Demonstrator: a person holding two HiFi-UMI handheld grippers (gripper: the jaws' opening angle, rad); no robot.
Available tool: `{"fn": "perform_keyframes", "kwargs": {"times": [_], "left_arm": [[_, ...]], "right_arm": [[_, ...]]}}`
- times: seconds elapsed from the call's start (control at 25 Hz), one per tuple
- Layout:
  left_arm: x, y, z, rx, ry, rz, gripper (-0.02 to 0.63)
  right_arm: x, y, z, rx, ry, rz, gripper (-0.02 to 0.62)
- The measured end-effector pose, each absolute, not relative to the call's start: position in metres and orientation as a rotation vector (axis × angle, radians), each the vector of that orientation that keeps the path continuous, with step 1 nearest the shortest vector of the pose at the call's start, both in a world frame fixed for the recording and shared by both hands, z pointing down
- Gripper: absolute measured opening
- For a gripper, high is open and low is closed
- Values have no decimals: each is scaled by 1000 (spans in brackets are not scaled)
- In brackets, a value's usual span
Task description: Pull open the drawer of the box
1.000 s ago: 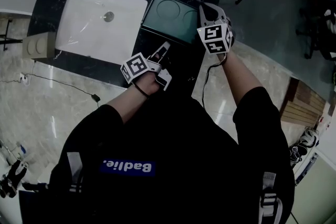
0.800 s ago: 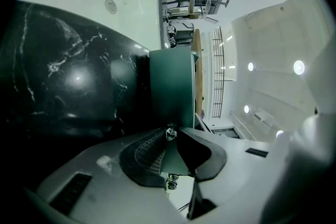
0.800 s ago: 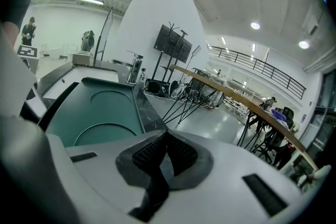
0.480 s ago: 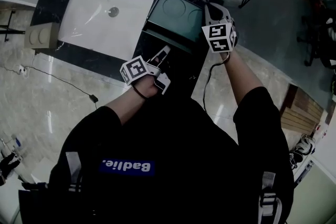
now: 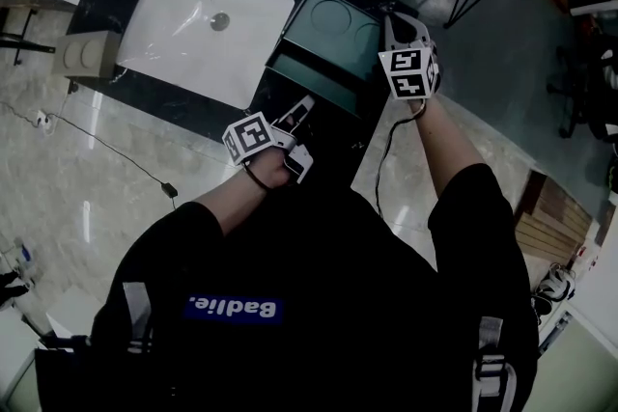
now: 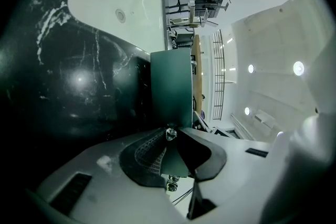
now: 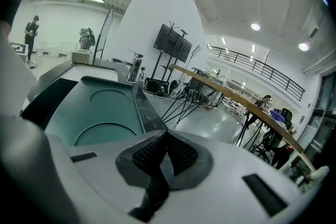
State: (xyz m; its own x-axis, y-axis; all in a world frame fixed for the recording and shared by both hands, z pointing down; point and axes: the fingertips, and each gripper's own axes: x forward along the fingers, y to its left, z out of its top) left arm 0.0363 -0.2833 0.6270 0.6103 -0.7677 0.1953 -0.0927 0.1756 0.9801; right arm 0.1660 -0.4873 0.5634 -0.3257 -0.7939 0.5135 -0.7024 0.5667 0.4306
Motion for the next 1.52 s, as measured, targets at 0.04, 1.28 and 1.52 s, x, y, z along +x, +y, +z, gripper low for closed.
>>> {"fn": "perform_keyframes", "kwargs": {"times": [0.04, 1.28, 1.52], "left_arm": [[36, -281, 627, 1331, -820, -562, 71], [19, -249, 632, 1294, -897, -586, 67], [21, -246, 633, 1285, -897, -595, 67]], "right_arm": [[166, -487, 563, 1192, -2098, -169, 0], [166, -489, 566, 1186, -2105, -156, 0], [166, -489, 565, 1184, -2108, -163, 0]]}}
